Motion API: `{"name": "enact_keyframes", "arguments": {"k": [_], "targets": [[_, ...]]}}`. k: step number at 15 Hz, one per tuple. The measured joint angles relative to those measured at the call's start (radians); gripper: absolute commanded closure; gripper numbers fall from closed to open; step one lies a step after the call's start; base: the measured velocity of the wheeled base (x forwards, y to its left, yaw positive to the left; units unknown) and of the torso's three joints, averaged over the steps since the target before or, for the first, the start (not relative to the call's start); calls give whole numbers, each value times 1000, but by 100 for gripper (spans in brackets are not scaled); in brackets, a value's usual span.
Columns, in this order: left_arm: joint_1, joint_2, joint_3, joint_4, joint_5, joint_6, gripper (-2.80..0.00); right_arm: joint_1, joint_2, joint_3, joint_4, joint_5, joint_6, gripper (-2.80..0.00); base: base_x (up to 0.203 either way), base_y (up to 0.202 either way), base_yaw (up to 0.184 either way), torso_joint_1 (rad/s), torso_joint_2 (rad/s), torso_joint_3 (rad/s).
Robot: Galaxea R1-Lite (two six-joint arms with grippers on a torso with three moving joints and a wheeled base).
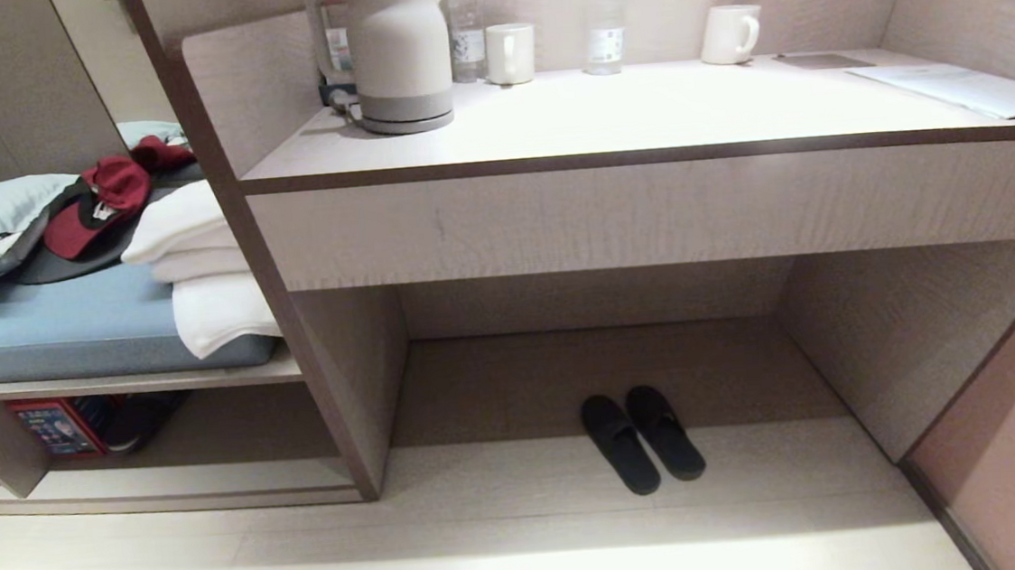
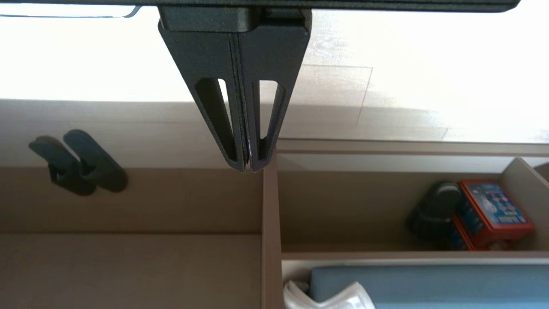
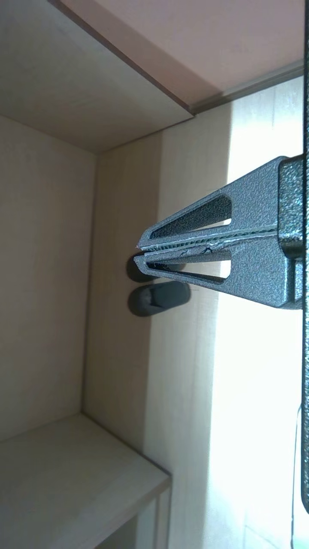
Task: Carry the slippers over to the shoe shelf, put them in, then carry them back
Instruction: Pick up the slippers on the floor
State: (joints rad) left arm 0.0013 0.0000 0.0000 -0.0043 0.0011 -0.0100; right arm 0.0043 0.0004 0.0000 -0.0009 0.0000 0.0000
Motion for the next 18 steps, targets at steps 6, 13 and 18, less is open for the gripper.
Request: {"name": "enact_keyframes", "arguments": {"k": [6, 13, 18], "targets": [[0, 0, 0, 0, 0, 0, 0, 0, 0, 0, 0, 0, 0, 0, 0, 0, 0, 3, 5, -197], [0, 0, 0, 0, 1, -1, 0, 0, 0, 0, 0, 0, 0, 0, 0, 0, 0, 4, 2, -197], [0, 0, 0, 0, 0, 0, 0, 0, 0, 0, 1, 0, 0, 0, 0, 0, 0, 4, 3, -193]]}}
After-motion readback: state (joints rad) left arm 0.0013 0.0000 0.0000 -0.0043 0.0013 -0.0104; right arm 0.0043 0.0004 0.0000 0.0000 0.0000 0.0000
